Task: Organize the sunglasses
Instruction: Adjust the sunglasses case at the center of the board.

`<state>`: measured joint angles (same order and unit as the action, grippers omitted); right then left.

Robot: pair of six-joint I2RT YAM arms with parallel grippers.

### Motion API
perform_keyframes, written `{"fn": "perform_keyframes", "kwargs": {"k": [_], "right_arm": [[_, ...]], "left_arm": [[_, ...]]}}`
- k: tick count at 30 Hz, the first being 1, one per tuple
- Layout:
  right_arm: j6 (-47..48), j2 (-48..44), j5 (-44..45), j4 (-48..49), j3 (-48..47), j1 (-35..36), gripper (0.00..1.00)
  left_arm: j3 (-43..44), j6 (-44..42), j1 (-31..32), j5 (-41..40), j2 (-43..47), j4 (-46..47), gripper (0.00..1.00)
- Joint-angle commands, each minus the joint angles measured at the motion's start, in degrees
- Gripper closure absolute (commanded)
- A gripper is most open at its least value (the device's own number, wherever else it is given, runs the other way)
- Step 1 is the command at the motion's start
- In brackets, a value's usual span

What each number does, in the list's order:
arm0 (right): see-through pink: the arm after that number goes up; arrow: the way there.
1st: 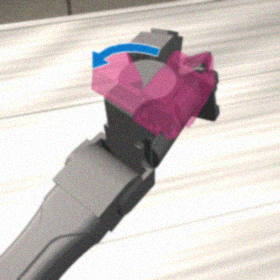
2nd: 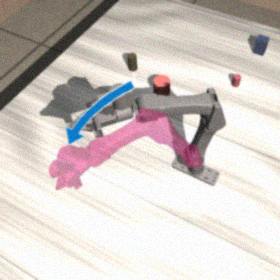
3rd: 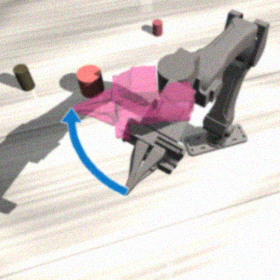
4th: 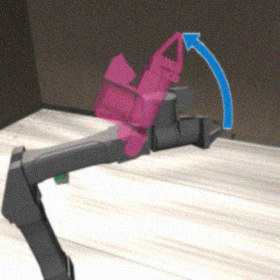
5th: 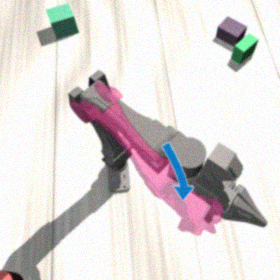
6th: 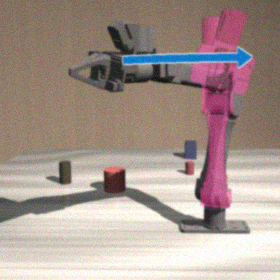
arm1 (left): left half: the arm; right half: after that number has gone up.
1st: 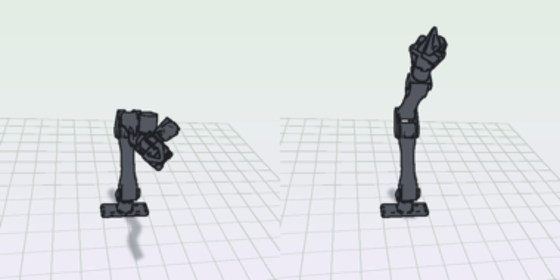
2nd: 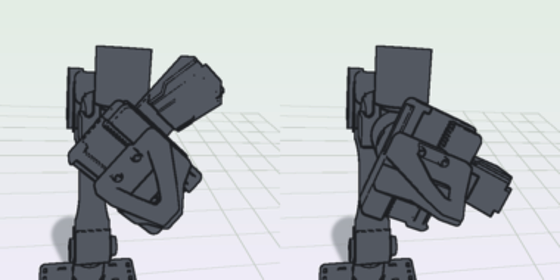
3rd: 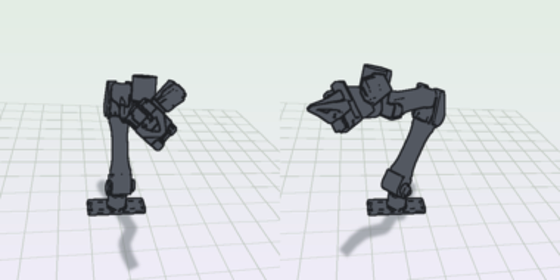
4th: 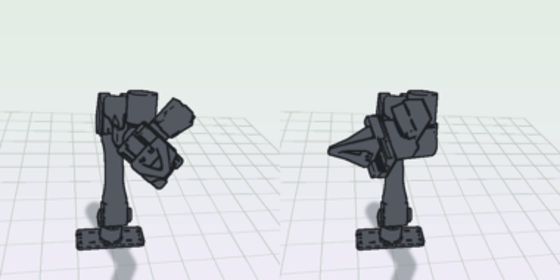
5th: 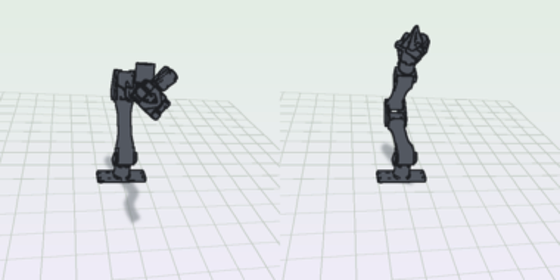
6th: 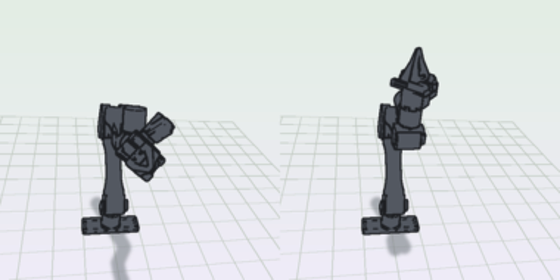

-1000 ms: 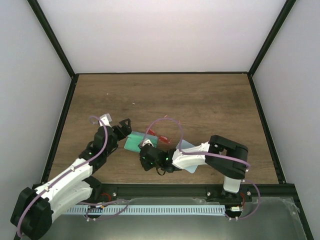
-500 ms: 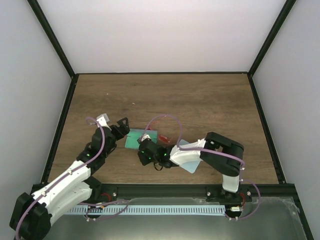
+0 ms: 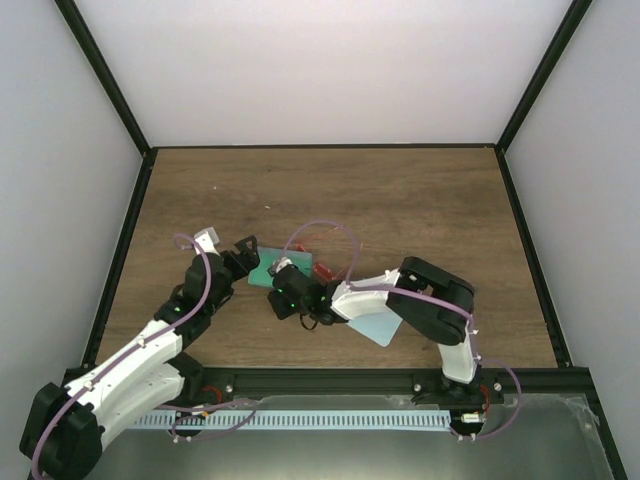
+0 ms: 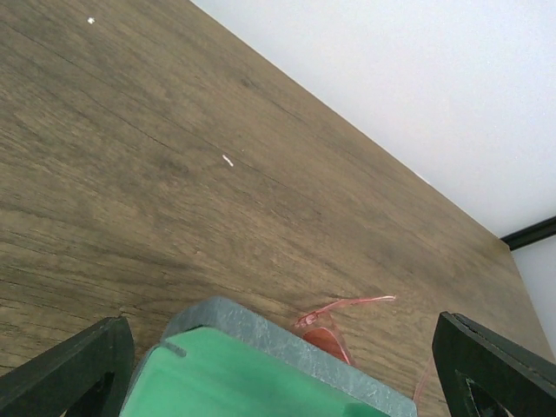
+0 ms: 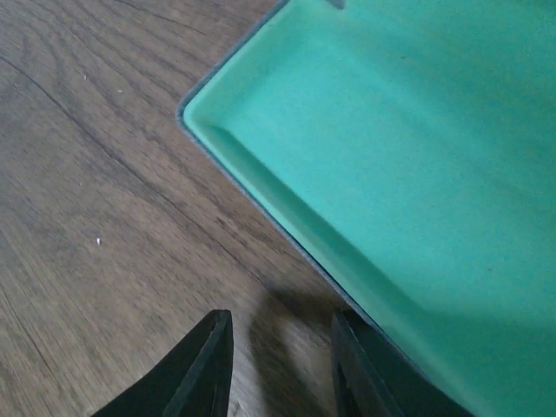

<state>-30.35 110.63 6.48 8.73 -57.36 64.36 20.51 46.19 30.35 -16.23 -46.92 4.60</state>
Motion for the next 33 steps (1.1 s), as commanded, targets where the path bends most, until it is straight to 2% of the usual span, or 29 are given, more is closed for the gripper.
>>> {"fn": "perform_keyframes", "kwargs": {"k": [1, 6, 12, 16, 17, 19, 22, 24, 28, 31, 33], "right_arm": [[1.41, 2.79, -1.16, -2.09, -1.99, -1.05, 0.67], [1.55, -1.22, -1.06, -1.85, 1.1, -1.52, 0.67], [-1.93, -19.69, -1.68, 0.83, 13.79, -0.83, 0.67], [-3.77, -31.6, 5.06, -8.16, 17.75, -0.94, 0.66], [-4.23, -34.25, 6.17, -11.18, 18.05, -1.29, 0.64], [-5.0, -39.27, 6.52, -16.45, 18.37, -2.87, 0.54], [-4.49, -47.12, 6.24, -24.26, 17.39, -6.76, 0.48], [-2.22, -51.0, 5.46, -28.27, 15.96, -10.67, 0.48], [1.96, -55.42, 3.96, -33.02, 13.26, -20.45, 0.54], [2.88, -55.44, -0.47, -31.56, 14.24, -25.19, 0.81], [2.66, -53.62, -1.42, -30.08, 15.85, -25.66, 0.94]], "left_arm": [[1.44, -0.75, -0.23, -0.74, 0.55, -0.39, 0.04], [1.37, -0.46, -0.27, -0.57, 1.02, -0.47, 0.04], [0.5, 0.49, -0.21, 1.26, 1.94, 0.41, 0.04], [-0.67, 1.18, 0.03, 4.65, 0.73, 3.38, 0.05], [-0.8, 1.1, 0.35, 5.32, 0.34, 4.16, 0.05], [-0.64, 0.48, 1.85, 5.6, -0.45, 5.49, 0.05], [0.5, -1.62, 7.31, 1.35, -1.64, 6.22, 0.05], [1.79, -2.44, 12.62, -2.65, -3.4, 6.48, 0.07], [6.34, -3.22, 23.27, -7.98, -11.15, 7.0, 0.14], [8.22, -2.93, 28.56, -13.66, -16.98, 6.63, 0.21], [7.92, -2.27, 29.3, -15.15, -18.97, 6.98, 0.24]]}}
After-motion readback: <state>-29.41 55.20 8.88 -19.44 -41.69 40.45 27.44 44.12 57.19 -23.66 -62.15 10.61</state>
